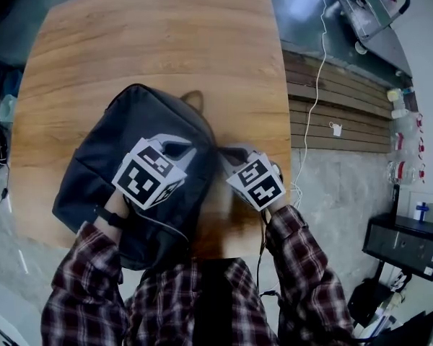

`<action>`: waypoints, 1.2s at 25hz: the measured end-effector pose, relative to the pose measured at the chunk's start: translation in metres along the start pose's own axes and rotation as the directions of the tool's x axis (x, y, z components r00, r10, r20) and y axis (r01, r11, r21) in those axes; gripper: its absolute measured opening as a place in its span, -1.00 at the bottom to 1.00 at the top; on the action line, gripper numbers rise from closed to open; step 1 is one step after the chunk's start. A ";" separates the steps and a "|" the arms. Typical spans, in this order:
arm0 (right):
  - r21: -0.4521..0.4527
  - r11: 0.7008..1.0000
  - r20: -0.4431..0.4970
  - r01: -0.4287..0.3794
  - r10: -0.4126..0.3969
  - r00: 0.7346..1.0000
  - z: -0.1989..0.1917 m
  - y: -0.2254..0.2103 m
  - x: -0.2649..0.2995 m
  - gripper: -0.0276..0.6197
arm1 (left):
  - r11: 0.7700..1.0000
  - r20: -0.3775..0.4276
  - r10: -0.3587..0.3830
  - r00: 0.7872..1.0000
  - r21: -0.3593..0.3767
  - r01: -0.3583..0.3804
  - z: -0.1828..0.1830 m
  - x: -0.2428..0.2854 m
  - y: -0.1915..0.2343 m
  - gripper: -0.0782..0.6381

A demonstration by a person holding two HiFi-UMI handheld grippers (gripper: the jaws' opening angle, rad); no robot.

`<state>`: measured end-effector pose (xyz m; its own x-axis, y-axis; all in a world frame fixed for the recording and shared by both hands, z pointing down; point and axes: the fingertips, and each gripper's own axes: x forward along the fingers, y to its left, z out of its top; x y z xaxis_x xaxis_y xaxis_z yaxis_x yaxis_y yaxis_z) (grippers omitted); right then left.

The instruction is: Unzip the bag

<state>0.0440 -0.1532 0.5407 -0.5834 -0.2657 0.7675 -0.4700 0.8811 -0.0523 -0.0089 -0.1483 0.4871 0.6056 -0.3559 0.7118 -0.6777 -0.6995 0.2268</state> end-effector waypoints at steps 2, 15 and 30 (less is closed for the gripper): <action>0.013 1.000 0.009 0.003 -0.003 1.000 0.002 0.003 -0.003 -0.86 | 0.999 -0.045 -0.002 0.999 0.043 0.004 0.001 0.014 -0.007 -0.76; 0.140 0.990 0.031 -0.002 -0.002 1.000 -0.026 0.051 -0.028 -0.86 | 1.000 -0.099 -0.016 0.995 -0.016 0.015 -0.008 0.048 0.008 -0.76; 0.217 0.964 0.085 -0.153 0.138 0.987 -0.041 0.164 -0.050 -0.86 | 0.999 -0.086 0.033 0.996 -0.037 -0.036 0.022 0.072 0.038 -0.76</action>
<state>0.0231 0.0206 0.5201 -0.6964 -0.1741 0.6962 -0.5076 0.8052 -0.3065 0.0183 -0.2139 0.5320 0.5453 -0.3242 0.7730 -0.7137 -0.6632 0.2254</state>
